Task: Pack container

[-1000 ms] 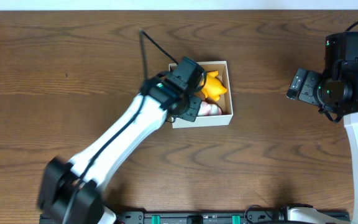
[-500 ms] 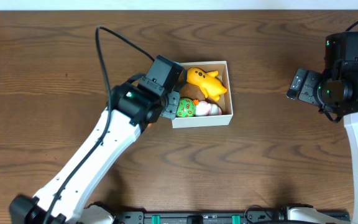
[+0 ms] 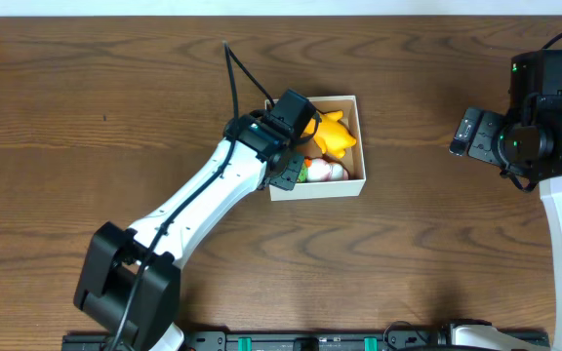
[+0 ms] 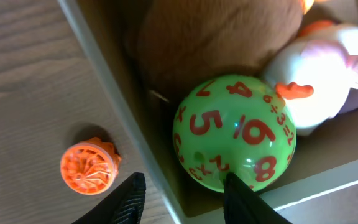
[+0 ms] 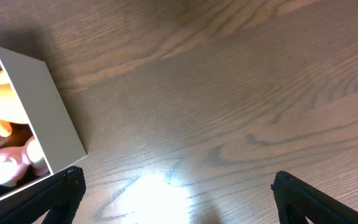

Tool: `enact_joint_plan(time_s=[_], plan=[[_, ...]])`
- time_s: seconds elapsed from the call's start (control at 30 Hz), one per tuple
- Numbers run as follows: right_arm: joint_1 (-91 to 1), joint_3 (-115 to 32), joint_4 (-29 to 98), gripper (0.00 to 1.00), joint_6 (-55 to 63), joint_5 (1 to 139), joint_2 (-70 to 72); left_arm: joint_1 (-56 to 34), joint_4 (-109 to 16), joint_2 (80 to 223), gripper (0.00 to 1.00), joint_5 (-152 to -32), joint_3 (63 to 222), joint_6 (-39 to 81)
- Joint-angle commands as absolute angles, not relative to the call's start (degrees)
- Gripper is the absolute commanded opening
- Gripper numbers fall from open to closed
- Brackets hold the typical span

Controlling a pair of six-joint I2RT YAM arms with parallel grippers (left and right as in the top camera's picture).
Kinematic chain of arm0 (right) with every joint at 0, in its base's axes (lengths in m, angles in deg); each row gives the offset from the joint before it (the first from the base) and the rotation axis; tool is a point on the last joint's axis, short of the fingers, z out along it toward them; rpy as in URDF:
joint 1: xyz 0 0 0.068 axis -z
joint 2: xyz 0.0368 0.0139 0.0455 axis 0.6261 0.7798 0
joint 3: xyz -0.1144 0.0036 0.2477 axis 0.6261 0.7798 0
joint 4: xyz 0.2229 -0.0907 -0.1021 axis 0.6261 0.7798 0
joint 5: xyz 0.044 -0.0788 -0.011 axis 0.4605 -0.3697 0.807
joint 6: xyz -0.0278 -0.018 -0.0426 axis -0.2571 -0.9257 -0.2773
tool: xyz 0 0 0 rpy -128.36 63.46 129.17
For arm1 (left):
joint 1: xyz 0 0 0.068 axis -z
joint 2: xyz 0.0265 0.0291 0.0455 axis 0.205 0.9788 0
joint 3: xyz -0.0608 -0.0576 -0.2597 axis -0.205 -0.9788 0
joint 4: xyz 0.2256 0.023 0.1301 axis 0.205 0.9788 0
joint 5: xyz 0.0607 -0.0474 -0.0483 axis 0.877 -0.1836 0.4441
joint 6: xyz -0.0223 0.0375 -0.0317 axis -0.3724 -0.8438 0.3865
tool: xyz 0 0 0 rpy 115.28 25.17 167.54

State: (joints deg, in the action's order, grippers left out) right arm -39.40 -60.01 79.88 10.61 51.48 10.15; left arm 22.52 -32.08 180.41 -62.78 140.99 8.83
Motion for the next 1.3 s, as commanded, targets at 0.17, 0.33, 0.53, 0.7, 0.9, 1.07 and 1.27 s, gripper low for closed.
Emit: enact_joint_plan(time_s=[0.17, 0.33, 0.53, 0.7, 0.9, 1.07, 1.27], plan=[[-39.05, -59.96, 79.86, 0.99, 10.18, 51.55, 10.32, 22.72, -32.75, 182.68, 0.41, -63.83, 140.92, 8.44], [-39.10, -59.96, 79.86, 0.99, 10.22, 52.60, 10.32, 22.72, -33.37, 183.60, 0.38, -63.98, 140.09, 8.46], [-39.10, -59.96, 79.88, 0.99, 10.33, 52.60, 10.32, 22.70, -32.38, 182.53, 0.31, -63.98, 140.33, 8.46], [-39.10, -59.96, 79.91, 0.99, 10.33, 52.60, 10.32, 22.72, -32.12, 177.39, 0.42, -64.00, 141.38, 8.50], [-39.10, -59.96, 79.71, 0.99, 10.35, 52.62, 10.32, 22.72, -32.32, 170.01, 0.45, -64.02, 141.38, 8.92], [-39.10, -59.96, 79.69, 0.99, 10.33, 52.58, 10.32, 23.05, -33.91, 169.88, 0.45, -64.46, 141.14, 8.92], [-39.10, -59.96, 79.69, 0.99, 10.33, 52.58, 10.32, 23.94, -37.80, 174.49, 0.45, -66.60, 140.64, 8.65]])
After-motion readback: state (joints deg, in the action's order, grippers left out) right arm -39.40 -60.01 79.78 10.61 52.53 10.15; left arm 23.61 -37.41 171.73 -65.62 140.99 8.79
